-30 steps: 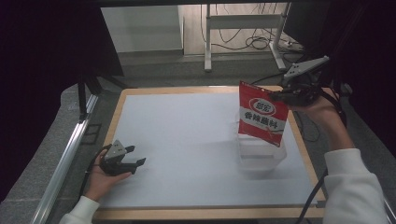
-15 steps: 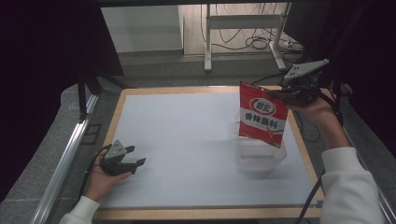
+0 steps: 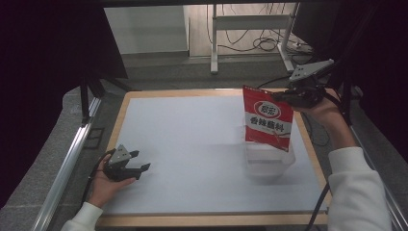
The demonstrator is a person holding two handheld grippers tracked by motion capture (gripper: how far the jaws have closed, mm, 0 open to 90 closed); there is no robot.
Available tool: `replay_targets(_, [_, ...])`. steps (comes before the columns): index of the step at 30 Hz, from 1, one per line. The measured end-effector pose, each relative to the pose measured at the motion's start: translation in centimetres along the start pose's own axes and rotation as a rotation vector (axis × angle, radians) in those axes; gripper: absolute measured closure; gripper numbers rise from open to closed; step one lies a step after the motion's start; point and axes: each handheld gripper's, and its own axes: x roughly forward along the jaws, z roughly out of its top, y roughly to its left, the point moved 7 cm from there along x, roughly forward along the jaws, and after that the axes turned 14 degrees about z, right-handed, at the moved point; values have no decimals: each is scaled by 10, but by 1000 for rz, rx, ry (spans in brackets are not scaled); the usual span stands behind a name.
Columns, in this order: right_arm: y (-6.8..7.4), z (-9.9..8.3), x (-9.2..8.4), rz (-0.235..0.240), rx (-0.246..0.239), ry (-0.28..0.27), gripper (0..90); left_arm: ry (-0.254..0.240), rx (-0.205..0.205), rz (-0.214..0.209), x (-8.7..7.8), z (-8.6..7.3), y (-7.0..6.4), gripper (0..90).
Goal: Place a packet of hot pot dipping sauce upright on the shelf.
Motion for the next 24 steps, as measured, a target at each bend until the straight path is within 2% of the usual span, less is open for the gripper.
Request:
replay_targets(4, [0, -1, -1, 7, -8, -15, 889, 3, 2, 1, 1, 0, -1, 301])
replay_targets(10, [0, -13, -1, 13, -21, -42, 889, 1, 0, 2, 0, 1, -2, 301])
replay_targets(15, [0, -20, -1, 2, -27, -50, 889, 3, 5, 1, 0, 1, -3, 301])
replay_targets(18, [0, -18, 1, -2, -37, -50, 889, 2, 6, 2, -1, 1, -3, 301])
replay_targets(24, [0, -11, 2, 10, -44, -84, 889, 1, 3, 2, -1, 1, -2, 302])
